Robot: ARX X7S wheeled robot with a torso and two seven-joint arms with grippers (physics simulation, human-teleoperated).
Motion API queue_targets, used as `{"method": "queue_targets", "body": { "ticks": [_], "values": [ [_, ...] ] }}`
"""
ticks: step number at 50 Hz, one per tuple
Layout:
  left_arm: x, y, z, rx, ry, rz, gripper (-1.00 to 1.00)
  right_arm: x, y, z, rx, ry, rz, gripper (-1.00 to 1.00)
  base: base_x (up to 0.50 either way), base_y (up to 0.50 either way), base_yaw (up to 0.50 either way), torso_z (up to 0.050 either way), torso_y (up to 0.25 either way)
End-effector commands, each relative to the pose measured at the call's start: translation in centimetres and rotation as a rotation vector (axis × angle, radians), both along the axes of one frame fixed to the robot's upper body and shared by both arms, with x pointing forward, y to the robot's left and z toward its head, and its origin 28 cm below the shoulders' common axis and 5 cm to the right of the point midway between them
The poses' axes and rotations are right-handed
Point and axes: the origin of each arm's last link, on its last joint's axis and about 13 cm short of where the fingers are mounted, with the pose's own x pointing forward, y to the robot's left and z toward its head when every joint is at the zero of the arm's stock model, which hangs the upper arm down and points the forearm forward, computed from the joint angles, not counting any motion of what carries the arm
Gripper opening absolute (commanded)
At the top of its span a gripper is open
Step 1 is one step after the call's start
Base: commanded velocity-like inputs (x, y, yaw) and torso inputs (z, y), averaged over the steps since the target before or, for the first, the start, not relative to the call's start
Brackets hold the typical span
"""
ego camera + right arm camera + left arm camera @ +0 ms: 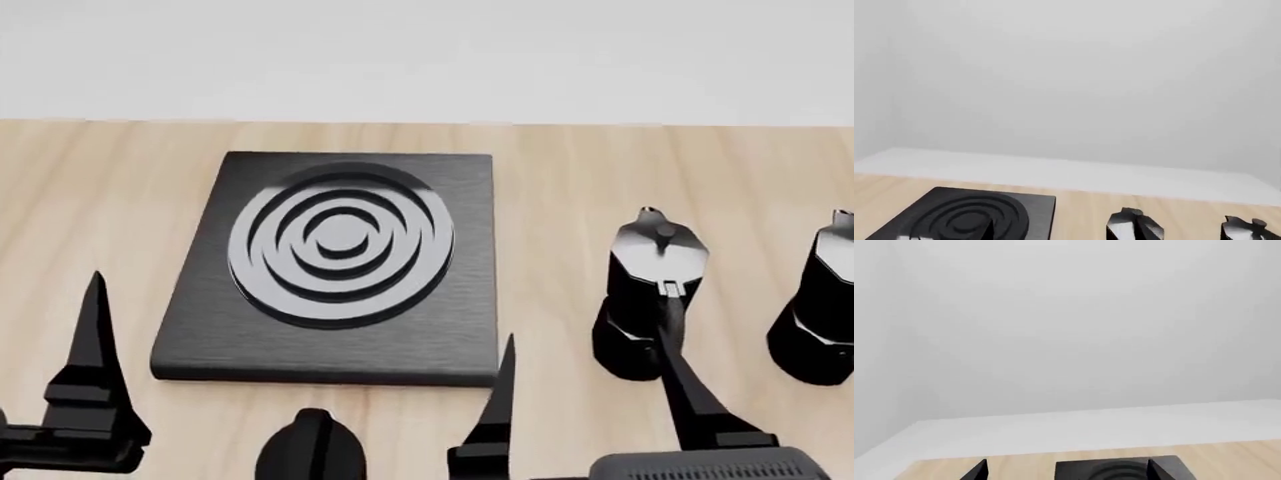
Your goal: Put the right moka pot on the stove.
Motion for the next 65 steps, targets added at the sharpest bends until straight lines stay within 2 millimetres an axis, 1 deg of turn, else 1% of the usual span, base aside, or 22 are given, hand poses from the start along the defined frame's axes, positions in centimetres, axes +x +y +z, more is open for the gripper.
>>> {"method": "queue_targets", "body": {
  "ticks": [1, 35, 40, 47, 58, 65],
  "values": [
    [0.0, 0.0, -0.2, 0.002, 0.0, 0.002, 1.0, 0.0, 0.0, 0.0, -0.001, -0.003, -0.003, 1.0, 0.0, 0.0, 0.0, 0.0, -0.107],
    [0.1, 0.0, -0.3, -0.011, -0.002, 0.006, 1.0, -0.1, -0.3, 0.1, -0.011, -0.014, -0.004, 1.0, 0.0, 0.0, 0.0, 0.0, -0.109],
    [0.1, 0.1, -0.2, -0.024, 0.001, 0.003, 1.0, -0.1, -0.5, 0.2, -0.01, -0.016, 0.006, 1.0, 0.0, 0.0, 0.0, 0.0, -0.007],
    [0.1, 0.2, -0.2, -0.043, 0.003, 0.009, 1.0, -0.3, -1.2, 0.6, -0.008, -0.026, 0.012, 1.0, 0.0, 0.0, 0.0, 0.0, 0.0],
    [0.1, 0.2, -0.1, -0.04, 0.003, 0.01, 1.0, -0.7, -3.2, 1.7, -0.019, -0.072, 0.006, 1.0, 0.0, 0.0, 0.0, 0.0, 0.0],
    [0.1, 0.2, -0.2, -0.047, 0.003, 0.013, 1.0, -0.7, -4.3, 1.7, -0.038, -0.068, 0.001, 1.0, 0.0, 0.0, 0.0, 0.0, 0.0]
  ]
}}
